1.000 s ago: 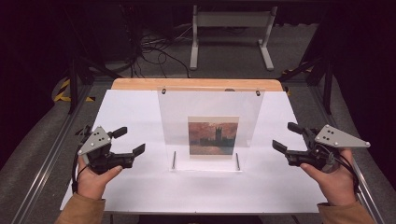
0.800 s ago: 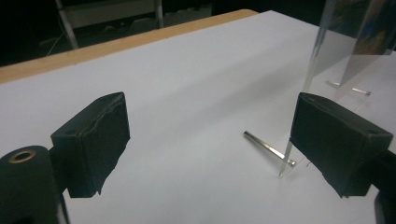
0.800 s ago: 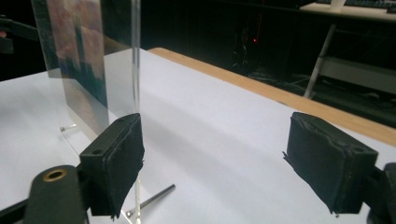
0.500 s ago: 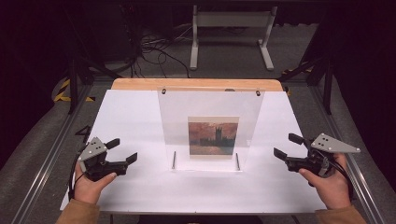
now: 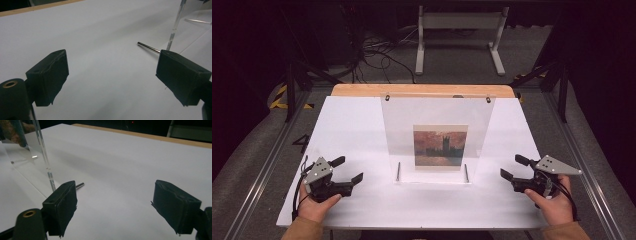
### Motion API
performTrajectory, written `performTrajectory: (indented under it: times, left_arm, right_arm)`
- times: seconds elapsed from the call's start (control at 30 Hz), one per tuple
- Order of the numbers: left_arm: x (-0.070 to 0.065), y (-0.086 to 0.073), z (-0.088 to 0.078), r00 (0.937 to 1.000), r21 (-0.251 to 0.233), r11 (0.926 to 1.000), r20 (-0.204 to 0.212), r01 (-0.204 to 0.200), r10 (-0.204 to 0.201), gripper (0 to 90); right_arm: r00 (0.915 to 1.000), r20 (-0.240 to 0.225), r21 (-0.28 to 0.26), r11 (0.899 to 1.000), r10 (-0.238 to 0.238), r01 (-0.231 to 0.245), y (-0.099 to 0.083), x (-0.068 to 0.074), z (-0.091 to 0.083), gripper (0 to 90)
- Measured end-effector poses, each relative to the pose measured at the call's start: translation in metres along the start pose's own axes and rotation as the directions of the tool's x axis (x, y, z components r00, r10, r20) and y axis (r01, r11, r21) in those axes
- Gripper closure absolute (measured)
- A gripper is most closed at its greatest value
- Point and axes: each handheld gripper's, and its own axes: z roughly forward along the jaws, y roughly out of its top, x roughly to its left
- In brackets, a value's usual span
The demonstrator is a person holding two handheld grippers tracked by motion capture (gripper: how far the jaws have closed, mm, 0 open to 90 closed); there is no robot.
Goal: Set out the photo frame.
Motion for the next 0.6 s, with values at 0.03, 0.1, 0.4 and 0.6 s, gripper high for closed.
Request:
performTrajectory:
  times: [0.03,0.1,0.4,0.6]
  left_arm:
    - [0.0,-0.001,0.001,0.9999,0.003,1.0,0.007,0.008,-0.008,11.1]
    - [0.001,-0.004,0.003,0.9997,0.008,0.9998,0.016,0.021,-0.021,11.1]
    - [0.004,-0.009,0.006,0.9986,0.007,0.9989,0.028,0.045,-0.046,11.1]
    - [0.003,-0.009,0.006,0.9987,0.008,0.9989,0.023,0.046,-0.046,11.1]
  right_arm:
    - [1.0,0.002,0.004,1.0,-0.006,0.006,-0.002,0.001,0.001,19.3]
    - [0.9999,0.003,0.006,1.0,-0.013,0.013,-0.005,0.003,0.003,19.3]
    - [0.9996,-0.015,0.037,0.999,-0.023,0.023,-0.015,0.011,0.015,18.8]
    - [0.9994,-0.011,0.044,0.998,-0.034,0.035,-0.014,0.013,0.016,18.5]
